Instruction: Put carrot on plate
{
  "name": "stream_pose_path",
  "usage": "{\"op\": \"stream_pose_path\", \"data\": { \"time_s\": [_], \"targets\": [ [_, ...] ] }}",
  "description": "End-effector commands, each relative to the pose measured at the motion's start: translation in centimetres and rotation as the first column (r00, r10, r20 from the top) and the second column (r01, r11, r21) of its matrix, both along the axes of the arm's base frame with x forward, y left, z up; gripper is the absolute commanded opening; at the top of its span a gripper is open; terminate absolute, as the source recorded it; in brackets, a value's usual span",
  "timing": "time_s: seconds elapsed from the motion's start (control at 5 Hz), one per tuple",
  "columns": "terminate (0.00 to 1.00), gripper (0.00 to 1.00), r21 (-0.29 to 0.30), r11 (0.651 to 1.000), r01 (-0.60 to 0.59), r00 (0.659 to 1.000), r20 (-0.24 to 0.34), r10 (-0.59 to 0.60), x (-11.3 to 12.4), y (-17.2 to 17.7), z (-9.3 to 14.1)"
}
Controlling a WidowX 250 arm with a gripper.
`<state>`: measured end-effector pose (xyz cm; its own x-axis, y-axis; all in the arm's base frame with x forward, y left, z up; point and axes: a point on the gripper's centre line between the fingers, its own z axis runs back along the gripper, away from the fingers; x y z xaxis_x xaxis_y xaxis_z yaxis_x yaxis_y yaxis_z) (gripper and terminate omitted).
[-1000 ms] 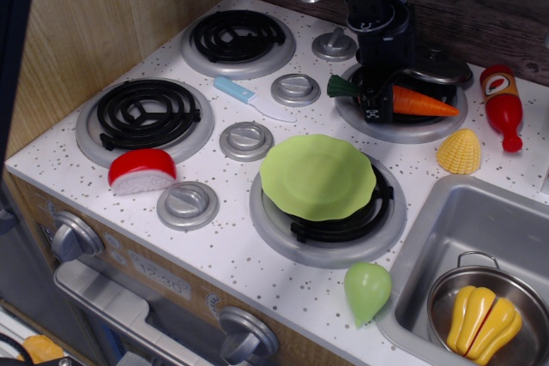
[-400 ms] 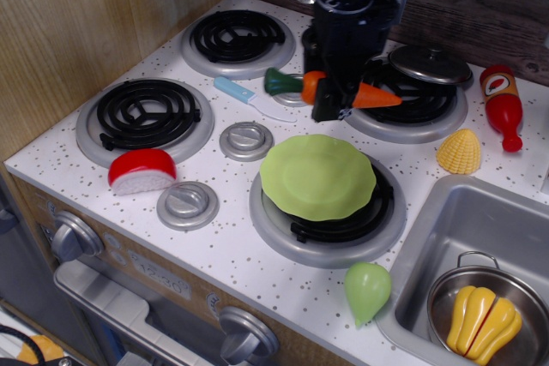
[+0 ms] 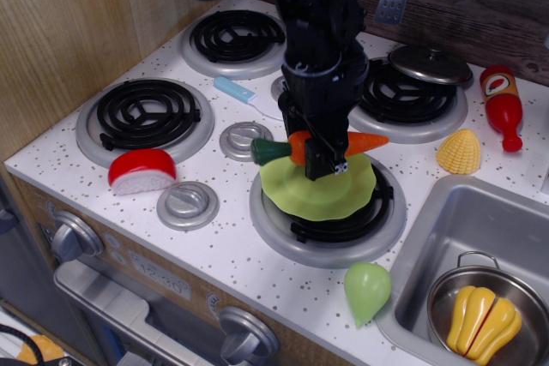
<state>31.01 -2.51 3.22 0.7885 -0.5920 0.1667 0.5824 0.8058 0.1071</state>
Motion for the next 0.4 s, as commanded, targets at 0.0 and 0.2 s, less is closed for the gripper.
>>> {"op": "stream_pose_path", "data": {
  "time_s": [0.0, 0.2],
  "targets": [
    [0.00, 1.00, -0.055, 0.997, -0.050, 0.991, 0.124, 0.056, 0.71, 0.09, 1.45],
    [1.00, 1.00, -0.055, 0.997, -0.050, 0.991, 0.124, 0.056, 0.71, 0.09, 1.45]
  ]
}}
